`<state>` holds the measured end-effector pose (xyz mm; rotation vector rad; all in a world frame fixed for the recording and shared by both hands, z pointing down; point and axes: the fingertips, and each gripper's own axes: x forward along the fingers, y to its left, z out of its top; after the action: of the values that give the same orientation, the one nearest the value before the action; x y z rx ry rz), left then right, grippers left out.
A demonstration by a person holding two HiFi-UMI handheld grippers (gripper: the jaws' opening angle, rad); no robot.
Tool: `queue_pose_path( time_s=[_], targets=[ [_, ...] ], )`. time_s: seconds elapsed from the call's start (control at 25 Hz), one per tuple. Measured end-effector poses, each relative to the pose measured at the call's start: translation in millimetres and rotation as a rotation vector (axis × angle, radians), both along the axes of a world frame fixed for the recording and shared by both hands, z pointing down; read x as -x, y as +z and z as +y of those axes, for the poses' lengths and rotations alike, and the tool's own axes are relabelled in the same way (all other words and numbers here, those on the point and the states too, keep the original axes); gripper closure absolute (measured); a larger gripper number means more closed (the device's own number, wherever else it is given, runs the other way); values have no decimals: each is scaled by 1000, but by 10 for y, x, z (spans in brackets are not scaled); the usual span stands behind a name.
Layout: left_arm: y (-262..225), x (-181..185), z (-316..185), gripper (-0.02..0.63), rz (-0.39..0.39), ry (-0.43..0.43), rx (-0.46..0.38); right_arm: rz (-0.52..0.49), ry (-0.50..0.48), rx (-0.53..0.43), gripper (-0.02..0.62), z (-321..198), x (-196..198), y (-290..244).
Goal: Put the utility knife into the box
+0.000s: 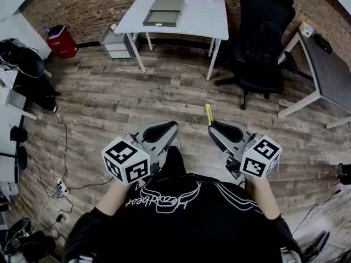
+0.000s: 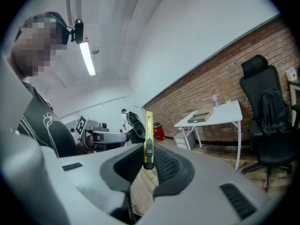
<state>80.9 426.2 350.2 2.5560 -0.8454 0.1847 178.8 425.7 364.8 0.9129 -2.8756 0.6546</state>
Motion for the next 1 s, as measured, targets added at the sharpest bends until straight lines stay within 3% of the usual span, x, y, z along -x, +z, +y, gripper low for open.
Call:
queue_pose_path(
  time_s=[0.36, 0.76, 1.0],
  targets=[
    [-171, 57, -40, 569, -27, -24, -63, -28, -27, -69, 529, -87, 50, -221],
    [41, 147, -492, 569, -18, -21, -17, 11, 16, -32, 529, -576, 97, -10],
    [217, 296, -1072, 569, -4, -17, 19, 28, 22, -5, 529, -1086, 233, 123]
  ],
)
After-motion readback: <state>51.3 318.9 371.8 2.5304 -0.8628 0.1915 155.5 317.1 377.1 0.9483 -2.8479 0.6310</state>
